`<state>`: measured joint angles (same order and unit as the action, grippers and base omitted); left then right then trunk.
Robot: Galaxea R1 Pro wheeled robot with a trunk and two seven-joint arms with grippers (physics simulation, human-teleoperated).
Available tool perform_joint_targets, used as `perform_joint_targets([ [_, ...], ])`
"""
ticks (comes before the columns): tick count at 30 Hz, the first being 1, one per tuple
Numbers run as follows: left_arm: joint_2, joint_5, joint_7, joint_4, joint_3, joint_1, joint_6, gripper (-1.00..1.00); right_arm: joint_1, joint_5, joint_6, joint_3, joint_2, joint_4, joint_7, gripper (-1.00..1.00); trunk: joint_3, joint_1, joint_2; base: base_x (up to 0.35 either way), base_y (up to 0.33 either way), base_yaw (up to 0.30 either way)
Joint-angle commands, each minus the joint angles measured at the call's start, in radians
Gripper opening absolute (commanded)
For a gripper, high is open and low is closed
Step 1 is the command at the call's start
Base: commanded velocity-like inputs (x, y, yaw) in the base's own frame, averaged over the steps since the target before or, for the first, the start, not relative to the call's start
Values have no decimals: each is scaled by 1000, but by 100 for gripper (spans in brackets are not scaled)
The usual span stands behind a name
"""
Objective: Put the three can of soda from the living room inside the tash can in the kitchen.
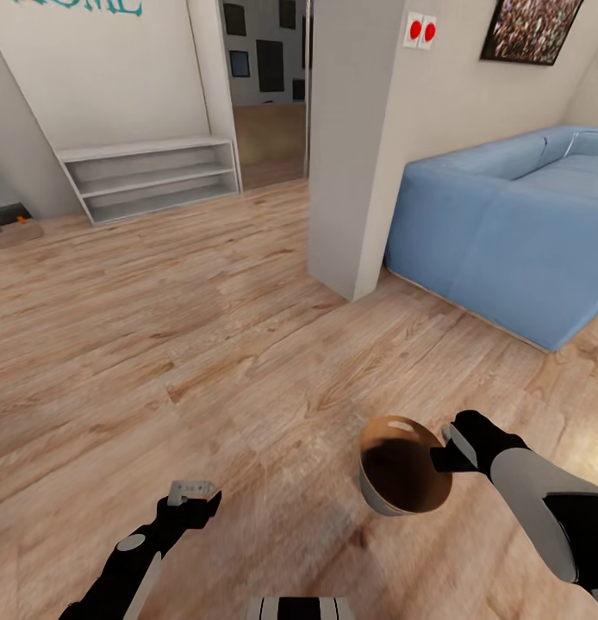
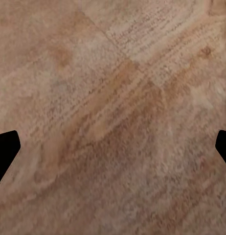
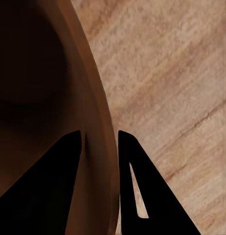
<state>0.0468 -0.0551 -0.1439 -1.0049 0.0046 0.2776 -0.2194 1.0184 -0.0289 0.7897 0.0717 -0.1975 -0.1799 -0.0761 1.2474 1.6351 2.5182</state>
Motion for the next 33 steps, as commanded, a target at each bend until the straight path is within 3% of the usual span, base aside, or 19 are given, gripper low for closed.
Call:
perform_joint_targets([
  [1, 0, 1, 0, 0, 0, 0, 0, 100, -1, 18, 0, -9, 0, 0, -1, -100, -4, 0, 0, 0, 0, 0],
  [16, -1, 7, 5, 3, 0, 0, -4, 100, -33, 26, -3, -10, -2, -1, -2, -100, -62, -7, -4, 0, 0, 0],
  [23, -1, 9, 4, 3, 0, 0, -7, 100, -51, 28, -59, -12, -3, 6, -3, -100, -89, -10, -5, 0, 0, 0],
  [33, 0, 10, 6, 46, -1, 1, -12, 100, -67, 29, -74, -11, -3, 5, -5, -100, -128, -15, -8, 0, 0, 0],
])
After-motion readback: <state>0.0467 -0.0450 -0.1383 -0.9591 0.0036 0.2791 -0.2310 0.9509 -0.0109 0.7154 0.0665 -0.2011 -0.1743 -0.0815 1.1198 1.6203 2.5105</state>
